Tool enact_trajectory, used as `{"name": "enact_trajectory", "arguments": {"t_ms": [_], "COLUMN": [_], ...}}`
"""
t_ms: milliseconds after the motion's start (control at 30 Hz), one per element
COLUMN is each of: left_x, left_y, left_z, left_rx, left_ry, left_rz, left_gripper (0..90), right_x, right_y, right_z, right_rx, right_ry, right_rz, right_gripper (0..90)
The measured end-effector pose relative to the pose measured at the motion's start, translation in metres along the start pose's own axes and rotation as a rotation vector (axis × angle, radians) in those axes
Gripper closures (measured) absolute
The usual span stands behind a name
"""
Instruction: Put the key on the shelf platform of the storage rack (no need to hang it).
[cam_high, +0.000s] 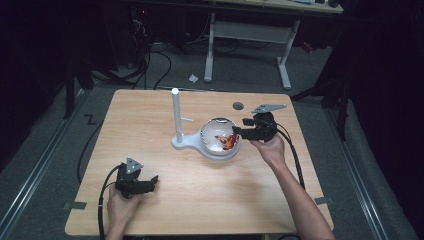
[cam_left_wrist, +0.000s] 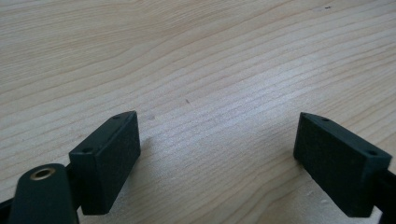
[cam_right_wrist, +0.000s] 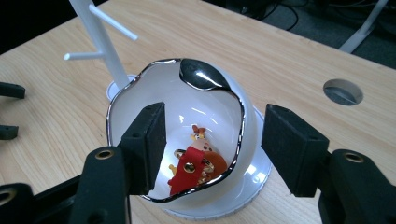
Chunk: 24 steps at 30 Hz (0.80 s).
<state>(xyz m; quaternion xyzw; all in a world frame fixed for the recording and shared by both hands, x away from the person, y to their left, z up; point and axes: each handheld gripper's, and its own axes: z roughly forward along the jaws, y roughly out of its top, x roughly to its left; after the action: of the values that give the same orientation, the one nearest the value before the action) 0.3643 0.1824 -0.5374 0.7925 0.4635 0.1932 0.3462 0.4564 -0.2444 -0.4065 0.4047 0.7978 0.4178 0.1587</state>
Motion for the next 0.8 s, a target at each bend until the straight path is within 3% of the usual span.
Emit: {"name": "enact_trajectory", "arguments": {"t_ms": [600,800], "left_x": [0.0,0.0], "left_y": [0.0,0.0], "left_z": [0.0,0.0], "left_rx": [0.0,0.0], "left_ry": [0.0,0.0], "left_rz": [-0.001,-0.001], "left_gripper": [15.0,15.0], "right_x": [-0.004,-0.007], "right_y": [-0.016,-0.026], "right_z": [-0.044,-0.056], "right_rx": [-0.063,-0.055], "right_ry": [-0.06,-0.087], "right_rz": [0.049,0.072], "right_gripper": [41.3,41.6]}}
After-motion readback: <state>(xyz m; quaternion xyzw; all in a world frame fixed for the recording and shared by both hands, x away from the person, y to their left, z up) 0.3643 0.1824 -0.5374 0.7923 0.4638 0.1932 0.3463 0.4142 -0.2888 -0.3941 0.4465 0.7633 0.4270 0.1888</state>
